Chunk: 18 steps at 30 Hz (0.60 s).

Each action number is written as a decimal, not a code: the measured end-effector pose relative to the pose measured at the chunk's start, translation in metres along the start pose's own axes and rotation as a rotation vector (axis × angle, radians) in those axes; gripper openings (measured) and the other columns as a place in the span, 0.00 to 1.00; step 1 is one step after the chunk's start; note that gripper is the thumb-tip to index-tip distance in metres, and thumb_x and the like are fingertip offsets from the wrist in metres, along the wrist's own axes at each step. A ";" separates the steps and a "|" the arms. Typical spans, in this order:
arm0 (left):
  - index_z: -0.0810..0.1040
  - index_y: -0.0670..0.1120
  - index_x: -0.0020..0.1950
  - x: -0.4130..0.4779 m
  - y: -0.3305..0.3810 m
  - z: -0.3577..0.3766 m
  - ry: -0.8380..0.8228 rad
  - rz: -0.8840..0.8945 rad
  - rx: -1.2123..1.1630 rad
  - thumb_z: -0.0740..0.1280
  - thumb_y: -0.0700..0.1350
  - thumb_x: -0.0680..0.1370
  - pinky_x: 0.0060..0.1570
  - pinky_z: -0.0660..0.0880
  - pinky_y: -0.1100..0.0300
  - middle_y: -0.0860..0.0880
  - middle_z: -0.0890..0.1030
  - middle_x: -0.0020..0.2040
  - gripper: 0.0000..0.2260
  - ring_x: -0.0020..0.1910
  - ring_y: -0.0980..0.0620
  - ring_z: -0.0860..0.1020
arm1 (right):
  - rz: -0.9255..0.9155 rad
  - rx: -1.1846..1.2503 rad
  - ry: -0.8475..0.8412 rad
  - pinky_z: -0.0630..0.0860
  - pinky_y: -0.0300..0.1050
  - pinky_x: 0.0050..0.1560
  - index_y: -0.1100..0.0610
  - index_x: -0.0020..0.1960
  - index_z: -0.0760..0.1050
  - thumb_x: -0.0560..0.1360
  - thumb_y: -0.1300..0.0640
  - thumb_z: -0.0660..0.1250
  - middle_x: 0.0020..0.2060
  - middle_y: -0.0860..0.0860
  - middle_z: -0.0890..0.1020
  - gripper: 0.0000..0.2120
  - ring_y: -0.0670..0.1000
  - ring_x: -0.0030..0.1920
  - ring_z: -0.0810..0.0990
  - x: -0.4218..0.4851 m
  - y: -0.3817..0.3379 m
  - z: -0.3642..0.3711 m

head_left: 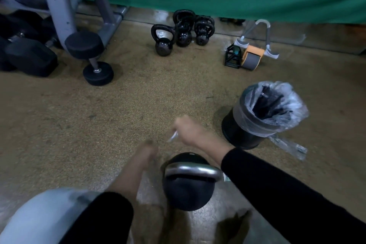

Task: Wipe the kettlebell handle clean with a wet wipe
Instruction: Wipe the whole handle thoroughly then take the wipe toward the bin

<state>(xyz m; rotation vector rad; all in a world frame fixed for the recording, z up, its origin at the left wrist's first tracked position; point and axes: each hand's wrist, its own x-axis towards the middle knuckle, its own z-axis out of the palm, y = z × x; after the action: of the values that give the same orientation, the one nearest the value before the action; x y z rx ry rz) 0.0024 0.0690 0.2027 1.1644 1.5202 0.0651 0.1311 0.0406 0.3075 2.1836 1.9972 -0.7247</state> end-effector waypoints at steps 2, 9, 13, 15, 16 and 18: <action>0.69 0.43 0.72 -0.009 0.039 -0.009 0.089 0.093 -0.101 0.61 0.39 0.80 0.44 0.74 0.56 0.40 0.75 0.65 0.20 0.55 0.42 0.77 | 0.065 0.152 0.110 0.78 0.37 0.40 0.58 0.56 0.81 0.74 0.69 0.65 0.50 0.55 0.81 0.14 0.51 0.43 0.80 -0.010 0.015 -0.022; 0.69 0.49 0.73 -0.103 0.120 0.006 -0.024 0.464 0.037 0.64 0.42 0.80 0.46 0.71 0.60 0.49 0.73 0.69 0.21 0.58 0.52 0.73 | 0.186 0.319 0.488 0.77 0.41 0.43 0.57 0.50 0.84 0.72 0.71 0.59 0.45 0.55 0.85 0.18 0.53 0.47 0.81 -0.085 0.068 -0.076; 0.68 0.45 0.73 -0.140 0.132 0.021 -0.115 0.518 0.173 0.64 0.43 0.80 0.38 0.69 0.63 0.47 0.73 0.68 0.21 0.57 0.52 0.73 | 0.293 0.585 0.631 0.68 0.36 0.32 0.57 0.47 0.83 0.74 0.69 0.59 0.38 0.51 0.80 0.16 0.48 0.40 0.77 -0.122 0.100 -0.088; 0.67 0.43 0.74 -0.144 0.143 0.029 -0.119 0.527 0.201 0.64 0.42 0.81 0.49 0.73 0.59 0.45 0.72 0.69 0.22 0.62 0.49 0.73 | 0.340 0.681 0.676 0.68 0.36 0.31 0.57 0.47 0.83 0.76 0.68 0.59 0.39 0.52 0.80 0.14 0.48 0.40 0.76 -0.127 0.115 -0.090; 0.66 0.43 0.74 -0.141 0.148 0.035 -0.117 0.534 0.201 0.64 0.42 0.81 0.56 0.73 0.57 0.45 0.71 0.70 0.22 0.65 0.48 0.72 | 0.370 0.702 0.691 0.68 0.35 0.30 0.57 0.47 0.83 0.76 0.68 0.59 0.39 0.52 0.80 0.14 0.48 0.39 0.76 -0.125 0.123 -0.090; 0.67 0.41 0.74 -0.129 0.160 0.049 -0.112 0.561 0.209 0.64 0.40 0.81 0.63 0.70 0.54 0.43 0.71 0.71 0.22 0.68 0.46 0.71 | 0.436 0.720 0.710 0.67 0.31 0.25 0.58 0.47 0.82 0.77 0.67 0.59 0.35 0.52 0.79 0.14 0.46 0.33 0.73 -0.118 0.144 -0.086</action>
<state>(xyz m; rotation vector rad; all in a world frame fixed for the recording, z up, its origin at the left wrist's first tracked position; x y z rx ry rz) 0.1182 0.0362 0.3763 1.7082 1.0833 0.2182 0.2899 -0.0547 0.3957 3.5563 1.4536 -0.7399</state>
